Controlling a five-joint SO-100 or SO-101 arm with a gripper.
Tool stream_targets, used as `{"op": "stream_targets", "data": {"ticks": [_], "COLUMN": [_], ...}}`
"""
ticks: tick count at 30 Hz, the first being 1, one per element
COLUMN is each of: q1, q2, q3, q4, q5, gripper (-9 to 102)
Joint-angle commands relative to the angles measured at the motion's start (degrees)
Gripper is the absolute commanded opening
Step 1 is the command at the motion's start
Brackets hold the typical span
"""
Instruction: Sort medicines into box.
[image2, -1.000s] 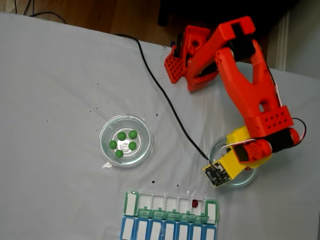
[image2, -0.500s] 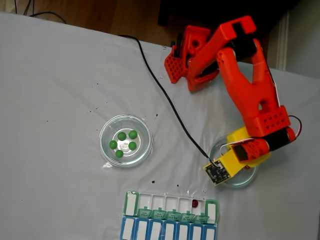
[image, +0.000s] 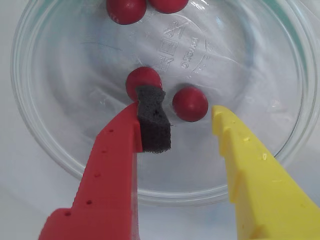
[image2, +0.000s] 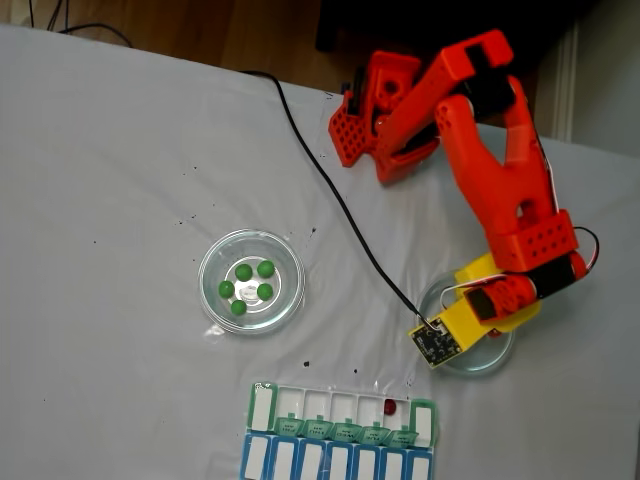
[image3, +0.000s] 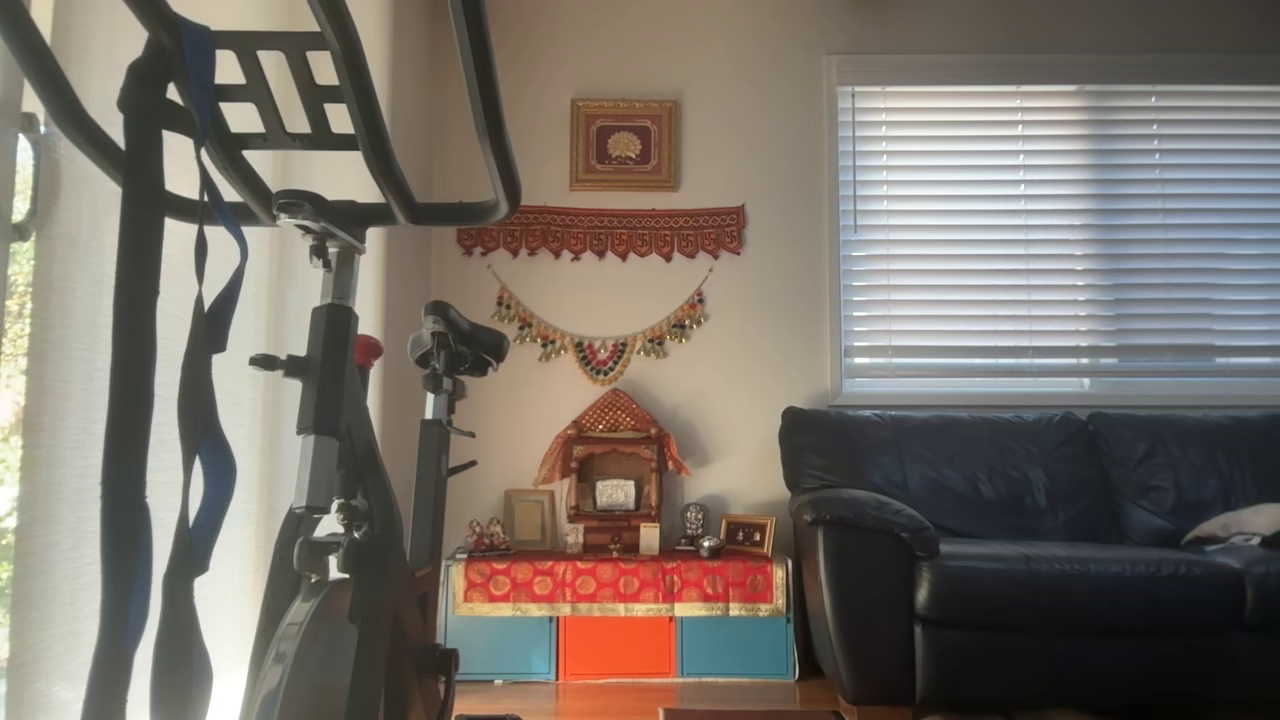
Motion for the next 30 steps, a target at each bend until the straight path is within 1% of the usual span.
{"op": "stream_targets", "data": {"ticks": [1,16,22,30], "q1": [-0.7,-0.4,0.3,0.9], "q2": [2.8,6.2,8.7,10.1], "q3": [-0.4,3.5,2.2,1.8], "q4": [-1.8,-7.1,-5.0,-5.1], "q5": [0.3,-0.4,-0.8,-1.2], "gripper": [17,18,19,20]}}
